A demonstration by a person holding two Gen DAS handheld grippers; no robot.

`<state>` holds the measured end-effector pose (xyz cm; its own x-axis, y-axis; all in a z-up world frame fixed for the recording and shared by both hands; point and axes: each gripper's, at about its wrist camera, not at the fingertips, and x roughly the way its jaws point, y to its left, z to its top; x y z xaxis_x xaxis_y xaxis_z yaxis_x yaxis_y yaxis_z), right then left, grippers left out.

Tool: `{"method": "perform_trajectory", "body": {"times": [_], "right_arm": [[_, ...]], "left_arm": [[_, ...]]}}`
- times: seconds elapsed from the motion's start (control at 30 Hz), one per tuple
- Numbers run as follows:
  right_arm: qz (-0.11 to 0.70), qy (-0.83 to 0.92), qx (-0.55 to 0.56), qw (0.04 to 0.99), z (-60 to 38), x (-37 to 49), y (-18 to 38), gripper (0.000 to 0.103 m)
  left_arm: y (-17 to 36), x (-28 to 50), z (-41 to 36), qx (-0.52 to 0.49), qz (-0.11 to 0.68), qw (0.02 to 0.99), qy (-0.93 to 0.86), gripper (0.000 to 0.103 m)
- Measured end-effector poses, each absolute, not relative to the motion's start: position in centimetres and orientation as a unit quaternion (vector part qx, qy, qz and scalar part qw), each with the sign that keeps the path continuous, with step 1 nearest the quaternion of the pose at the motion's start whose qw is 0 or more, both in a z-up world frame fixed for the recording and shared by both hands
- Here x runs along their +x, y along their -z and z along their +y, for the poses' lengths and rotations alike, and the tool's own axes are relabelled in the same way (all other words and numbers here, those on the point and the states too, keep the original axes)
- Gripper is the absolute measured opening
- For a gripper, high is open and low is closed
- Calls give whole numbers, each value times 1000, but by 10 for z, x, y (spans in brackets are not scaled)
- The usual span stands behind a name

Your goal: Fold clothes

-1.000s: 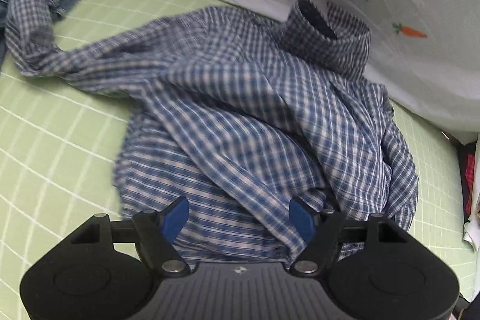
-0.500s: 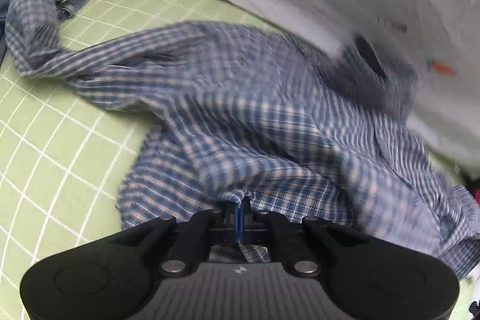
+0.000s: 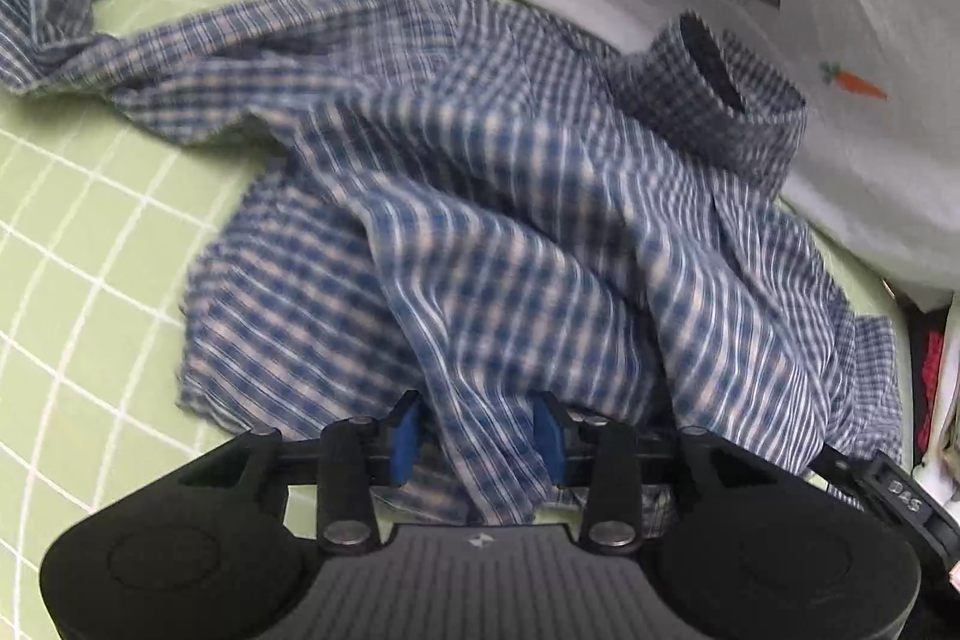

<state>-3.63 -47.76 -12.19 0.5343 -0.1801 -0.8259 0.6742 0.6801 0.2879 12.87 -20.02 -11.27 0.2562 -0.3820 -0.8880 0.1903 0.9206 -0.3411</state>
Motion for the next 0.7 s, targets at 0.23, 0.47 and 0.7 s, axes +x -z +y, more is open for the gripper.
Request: {"method": "perform_trajectory", "body": {"times": [0.23, 0.47, 0.7], "right_arm": [[426, 189, 237, 853, -464, -29, 127, 1], [327, 219, 212, 894, -491, -105, 35, 0], [262, 262, 184, 911, -543, -79, 4, 3]], "left_arm": [[99, 120, -190, -75, 569, 796, 192, 2], [22, 98, -135, -75, 512, 835, 189, 1], [19, 141, -127, -72, 483, 863, 130, 5]]}}
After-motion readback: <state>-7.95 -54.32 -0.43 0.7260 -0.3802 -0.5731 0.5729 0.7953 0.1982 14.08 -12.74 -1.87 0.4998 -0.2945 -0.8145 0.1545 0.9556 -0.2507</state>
